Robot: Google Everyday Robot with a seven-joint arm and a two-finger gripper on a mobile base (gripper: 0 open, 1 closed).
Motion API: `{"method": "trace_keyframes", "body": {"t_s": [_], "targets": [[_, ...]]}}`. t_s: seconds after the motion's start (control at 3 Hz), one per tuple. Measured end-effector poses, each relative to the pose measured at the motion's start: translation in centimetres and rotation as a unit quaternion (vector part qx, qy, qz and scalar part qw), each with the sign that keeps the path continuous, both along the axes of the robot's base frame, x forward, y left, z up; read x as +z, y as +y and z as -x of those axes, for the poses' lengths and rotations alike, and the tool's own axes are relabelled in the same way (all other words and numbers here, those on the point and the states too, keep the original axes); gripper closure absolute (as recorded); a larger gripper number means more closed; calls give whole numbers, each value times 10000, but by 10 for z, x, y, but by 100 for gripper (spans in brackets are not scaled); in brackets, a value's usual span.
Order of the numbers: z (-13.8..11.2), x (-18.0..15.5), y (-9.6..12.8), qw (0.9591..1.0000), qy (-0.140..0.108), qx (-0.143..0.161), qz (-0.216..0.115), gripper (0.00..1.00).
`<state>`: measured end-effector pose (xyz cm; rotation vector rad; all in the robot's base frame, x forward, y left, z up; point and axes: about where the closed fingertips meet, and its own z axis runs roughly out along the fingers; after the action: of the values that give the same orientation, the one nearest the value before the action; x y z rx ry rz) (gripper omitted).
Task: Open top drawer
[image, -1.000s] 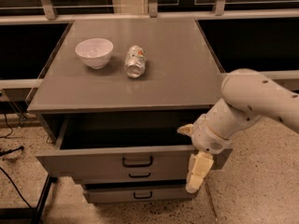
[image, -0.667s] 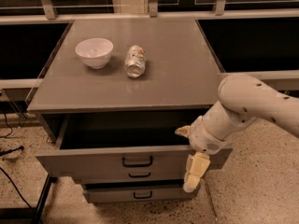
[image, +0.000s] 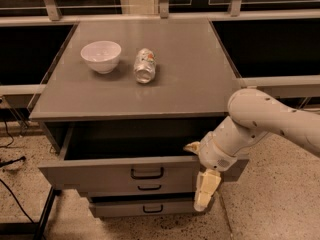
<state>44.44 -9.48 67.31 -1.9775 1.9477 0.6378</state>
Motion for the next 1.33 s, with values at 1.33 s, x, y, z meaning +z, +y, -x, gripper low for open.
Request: {"method": "trace_keyframes", "body": {"t_s": [1.33], "targets": [[47, 20, -17, 9956, 821, -56, 452, 0]]}}
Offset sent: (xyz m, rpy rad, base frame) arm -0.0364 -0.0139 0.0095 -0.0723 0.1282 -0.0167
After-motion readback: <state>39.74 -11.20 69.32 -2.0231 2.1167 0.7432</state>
